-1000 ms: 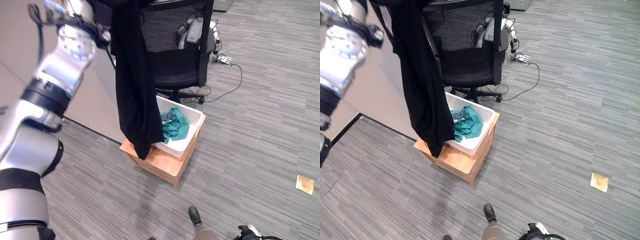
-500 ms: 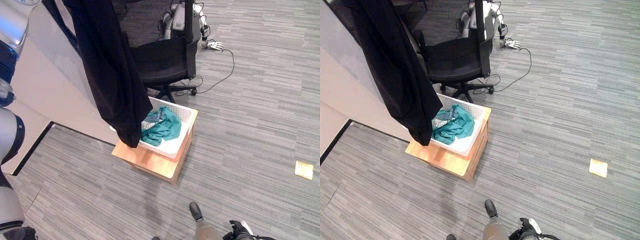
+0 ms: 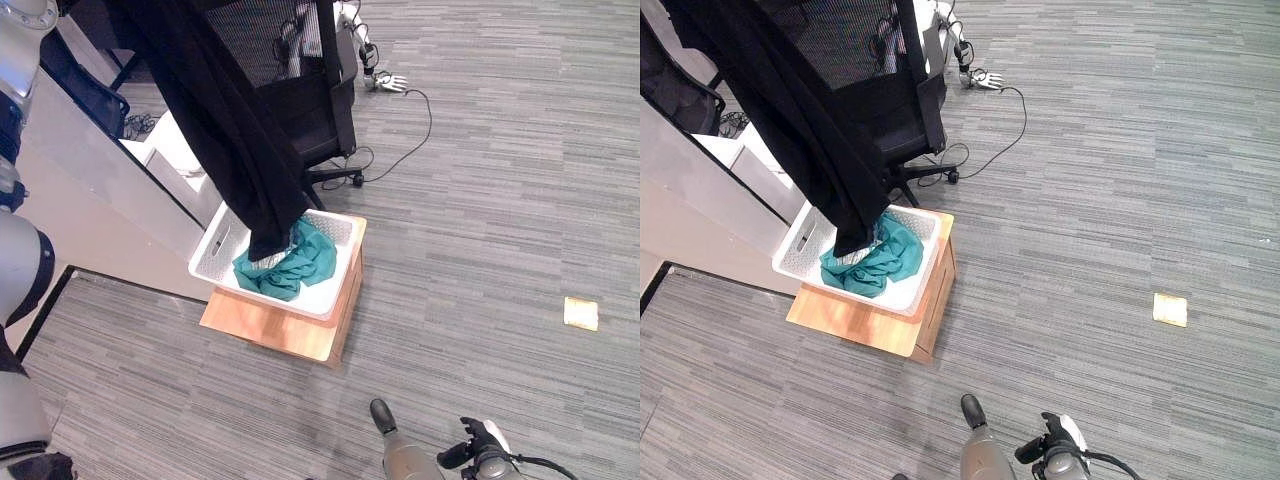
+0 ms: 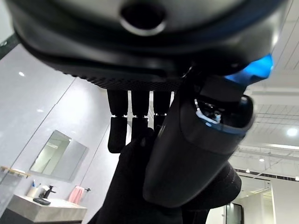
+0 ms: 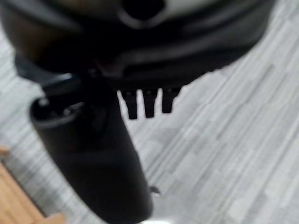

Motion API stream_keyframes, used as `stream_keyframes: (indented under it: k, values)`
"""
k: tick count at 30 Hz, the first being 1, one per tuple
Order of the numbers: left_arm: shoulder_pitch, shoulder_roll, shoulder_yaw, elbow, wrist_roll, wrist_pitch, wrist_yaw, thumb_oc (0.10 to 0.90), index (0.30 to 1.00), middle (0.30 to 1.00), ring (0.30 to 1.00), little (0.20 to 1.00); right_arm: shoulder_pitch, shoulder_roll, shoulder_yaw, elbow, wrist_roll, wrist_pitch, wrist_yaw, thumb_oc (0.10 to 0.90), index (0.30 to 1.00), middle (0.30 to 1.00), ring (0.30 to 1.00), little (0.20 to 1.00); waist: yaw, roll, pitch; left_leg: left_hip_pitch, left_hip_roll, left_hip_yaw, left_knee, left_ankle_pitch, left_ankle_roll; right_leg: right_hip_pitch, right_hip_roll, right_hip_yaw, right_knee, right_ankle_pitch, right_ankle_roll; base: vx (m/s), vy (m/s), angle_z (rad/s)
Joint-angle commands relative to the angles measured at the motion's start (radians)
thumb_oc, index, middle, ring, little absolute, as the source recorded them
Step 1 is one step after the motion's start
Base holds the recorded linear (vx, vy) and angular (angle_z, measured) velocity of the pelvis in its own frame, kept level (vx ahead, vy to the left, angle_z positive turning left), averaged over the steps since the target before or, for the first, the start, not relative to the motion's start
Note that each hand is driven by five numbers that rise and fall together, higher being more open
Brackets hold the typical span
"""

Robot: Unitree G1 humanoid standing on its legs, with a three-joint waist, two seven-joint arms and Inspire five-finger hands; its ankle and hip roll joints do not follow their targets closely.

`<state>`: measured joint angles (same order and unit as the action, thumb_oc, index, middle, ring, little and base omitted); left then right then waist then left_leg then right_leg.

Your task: Pick up bed clothes into laundry basket.

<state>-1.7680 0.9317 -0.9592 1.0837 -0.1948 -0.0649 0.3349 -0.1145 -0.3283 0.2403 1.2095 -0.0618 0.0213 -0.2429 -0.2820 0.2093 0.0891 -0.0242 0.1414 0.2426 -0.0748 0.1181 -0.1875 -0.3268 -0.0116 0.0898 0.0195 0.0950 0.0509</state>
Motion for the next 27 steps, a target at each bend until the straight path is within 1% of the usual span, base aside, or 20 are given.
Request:
stream_keyframes:
  k: [1,3,4,5,6,7,9,10,11,12,13,15,16,18,19,20,22,24,26,27]
  values:
    - [-0.026,0.068,0.145,0.046,-0.032,-0.049,0.04,0.4,0.3,0.3,0.3,0.3,0.059,-0.048,0.044,0.055,-0.01,-0.009,-0.01,0.8,0.9,0.9,0.9,0.9,0.022,-0.028,-0.082,-0.073,0.098,-0.056,-0.012,0.017,-0.056,0.13,-0.072,-0.097,-0.107,-0.06,0.157,-0.03,-0.028,0.01]
    - [0.085,0.027,0.237,-0.021,-0.059,-0.059,0.039,0.4,0.3,0.3,0.3,0.3,0.06,-0.048,0.043,0.06,-0.007,-0.002,-0.011,0.8,0.9,0.9,0.9,0.9,0.031,-0.043,-0.073,-0.073,0.098,-0.064,-0.012,0.014,-0.053,0.136,-0.069,-0.107,-0.107,-0.063,0.153,-0.04,-0.028,-0.03]
    - [0.096,0.028,0.246,-0.027,-0.057,-0.057,0.041,0.4,0.3,0.3,0.3,0.3,0.062,-0.051,0.043,0.06,-0.007,-0.002,-0.011,0.8,0.9,0.9,0.9,0.9,0.031,-0.04,-0.074,-0.072,0.098,-0.065,-0.012,0.014,-0.053,0.137,-0.07,-0.107,-0.107,-0.064,0.153,-0.04,-0.025,0.0]
    - [0.149,0.002,0.276,-0.074,-0.059,-0.064,0.041,0.4,0.3,0.3,0.3,0.3,0.058,-0.053,0.042,0.064,-0.003,0.004,-0.009,0.8,0.9,0.9,0.9,0.9,0.038,-0.049,-0.069,-0.074,0.097,-0.07,-0.012,0.013,-0.051,0.14,-0.067,-0.114,-0.107,-0.067,0.15,-0.07,-0.048,0.11]
    - [0.247,-0.036,0.335,-0.146,-0.069,-0.074,0.05,0.4,0.3,0.3,0.3,0.3,0.041,-0.058,0.046,0.073,-0.003,0.019,-0.007,0.8,0.9,0.9,0.9,0.9,0.05,-0.066,-0.057,-0.079,0.097,-0.081,-0.012,0.012,-0.049,0.143,-0.065,-0.123,-0.107,-0.071,0.147,-0.09,-0.058,0.2]
    - [0.293,-0.058,0.356,-0.174,-0.078,-0.079,0.046,0.4,0.3,0.3,0.3,0.3,0.035,-0.055,0.051,0.075,-0.005,0.025,-0.009,0.8,0.9,0.9,0.9,0.9,0.055,-0.076,-0.052,-0.082,0.097,-0.085,-0.012,0.01,-0.047,0.144,-0.063,-0.125,-0.107,-0.073,0.146,-0.08,-0.044,0.2]
    - [0.374,-0.108,0.394,-0.207,-0.076,-0.073,0.04,0.4,0.3,0.3,0.3,0.3,0.033,-0.056,0.057,0.085,-0.005,0.038,-0.007,0.8,0.9,0.9,0.9,0.9,0.059,-0.085,-0.046,-0.085,0.095,-0.093,-0.012,0.007,-0.044,0.146,-0.063,-0.131,-0.107,-0.074,0.145,-0.03,-0.022,0.2]
    - [0.376,-0.108,0.395,-0.208,-0.076,-0.072,0.04,0.4,0.3,0.3,0.3,0.3,0.034,-0.057,0.058,0.085,-0.005,0.038,-0.007,0.8,0.9,0.9,0.9,0.9,0.059,-0.084,-0.046,-0.085,0.095,-0.093,-0.012,0.007,-0.044,0.147,-0.063,-0.131,-0.107,-0.074,0.145,-0.02,-0.012,0.24]
    - [0.406,-0.137,0.402,-0.209,-0.064,-0.069,0.032,0.4,0.3,0.3,0.3,0.3,0.03,-0.059,0.058,0.091,-0.005,0.042,-0.008,0.8,0.9,0.9,0.9,0.9,0.061,-0.093,-0.041,-0.086,0.094,-0.094,-0.012,0.006,-0.043,0.146,-0.062,-0.133,-0.107,-0.074,0.144,-0.02,-0.003,0.18]
    - [0.438,-0.157,0.417,-0.221,-0.052,-0.064,0.028,0.4,0.3,0.3,0.3,0.3,0.025,-0.062,0.061,0.095,-0.006,0.045,-0.008,0.8,0.9,0.9,0.9,0.9,0.062,-0.096,-0.039,-0.086,0.094,-0.096,-0.012,0.005,-0.042,0.147,-0.061,-0.134,-0.107,-0.074,0.143,-0.03,-0.005,0.1]
    - [0.477,-0.2,0.425,-0.229,-0.04,-0.06,0.02,0.4,0.3,0.3,0.3,0.3,0.023,-0.061,0.064,0.096,-0.005,0.047,-0.008,0.8,0.9,0.9,0.9,0.9,0.063,-0.104,-0.033,-0.087,0.095,-0.098,-0.012,0.001,-0.041,0.15,-0.059,-0.136,-0.107,-0.075,0.142,-0.03,0.001,0.05]
    - [0.522,-0.242,0.417,-0.2,0.024,-0.034,0.006,0.4,0.3,0.3,0.3,0.3,0.02,-0.055,0.071,0.098,-0.002,0.047,-0.008,0.8,0.9,0.9,0.9,0.9,0.062,-0.108,-0.028,-0.086,0.094,-0.1,-0.012,-0.002,-0.04,0.151,-0.059,-0.137,-0.107,-0.073,0.14,-0.02,0.014,0.08]
    - [0.523,-0.243,0.418,-0.2,0.026,-0.034,0.007,0.4,0.3,0.3,0.3,0.3,0.02,-0.055,0.071,0.099,-0.002,0.047,-0.009,0.8,0.9,0.9,0.9,0.9,0.062,-0.108,-0.028,-0.086,0.094,-0.1,-0.012,-0.002,-0.04,0.152,-0.059,-0.137,-0.107,-0.074,0.14,0.0,0.01,0.11]
    - [0.55,-0.289,0.41,-0.146,0.079,-0.018,-0.003,0.4,0.3,0.3,0.3,0.3,0.006,-0.055,0.079,0.103,-0.003,0.046,-0.008,0.8,0.9,0.9,0.9,0.9,0.061,-0.114,-0.026,-0.086,0.092,-0.102,-0.012,-0.004,-0.038,0.153,-0.059,-0.136,-0.107,-0.072,0.139,0.0,0.002,0.07]
    - [0.55,-0.289,0.41,-0.146,0.079,-0.018,-0.003,0.4,0.3,0.3,0.3,0.3,0.006,-0.055,0.079,0.103,-0.003,0.046,-0.008,0.8,0.9,0.9,0.9,0.9,0.061,-0.114,-0.026,-0.086,0.092,-0.102,-0.012,-0.004,-0.038,0.153,-0.059,-0.136,-0.107,-0.072,0.139,0.0,0.0,0.0]
    - [0.574,-0.329,0.411,-0.1,0.109,-0.004,-0.008,0.4,0.3,0.3,0.3,0.3,-0.009,-0.053,0.087,0.106,-0.004,0.048,-0.014,0.8,0.9,0.9,0.9,0.9,0.058,-0.116,-0.024,-0.088,0.091,-0.102,-0.012,-0.005,-0.038,0.15,-0.059,-0.136,-0.107,-0.071,0.138,0.0,0.0,0.0]
    - [0.586,-0.367,0.415,-0.039,0.129,0.006,-0.014,0.4,0.3,0.3,0.3,0.3,-0.032,-0.055,0.095,0.107,-0.006,0.048,-0.02,0.8,0.9,0.9,0.9,0.9,0.054,-0.118,-0.02,-0.094,0.089,-0.101,-0.012,-0.005,-0.038,0.142,-0.059,-0.135,-0.107,-0.067,0.138,0.0,0.0,0.0]
    - [0.59,-0.407,0.423,0.036,0.145,0.018,-0.011,0.4,0.3,0.3,0.3,0.3,-0.093,-0.055,0.113,0.116,0.005,0.055,-0.028,0.8,0.9,0.9,0.9,0.9,0.049,-0.115,-0.007,-0.122,0.082,-0.105,-0.012,-0.005,-0.036,0.105,-0.062,-0.127,-0.107,-0.053,0.141,-0.05,-0.008,-0.05]
    - [0.593,-0.41,0.431,0.056,0.145,0.02,-0.008,0.4,0.3,0.3,0.3,0.3,-0.103,-0.05,0.114,0.116,0.008,0.053,-0.032,0.8,0.9,0.9,0.9,0.9,0.047,-0.113,-0.008,-0.133,0.081,-0.105,-0.012,-0.006,-0.036,0.09,-0.064,-0.123,-0.107,-0.047,0.143,-0.04,-0.009,-0.1]
    - [0.596,-0.415,0.444,0.101,0.15,0.024,-0.007,0.4,0.3,0.3,0.3,0.3,-0.118,-0.045,0.116,0.122,0.018,0.047,-0.04,0.8,0.9,0.9,0.9,0.9,0.041,-0.107,-0.009,-0.155,0.079,-0.1,-0.012,-0.007,-0.035,0.06,-0.065,-0.115,-0.107,-0.037,0.147,-0.03,-0.011,-0.12]
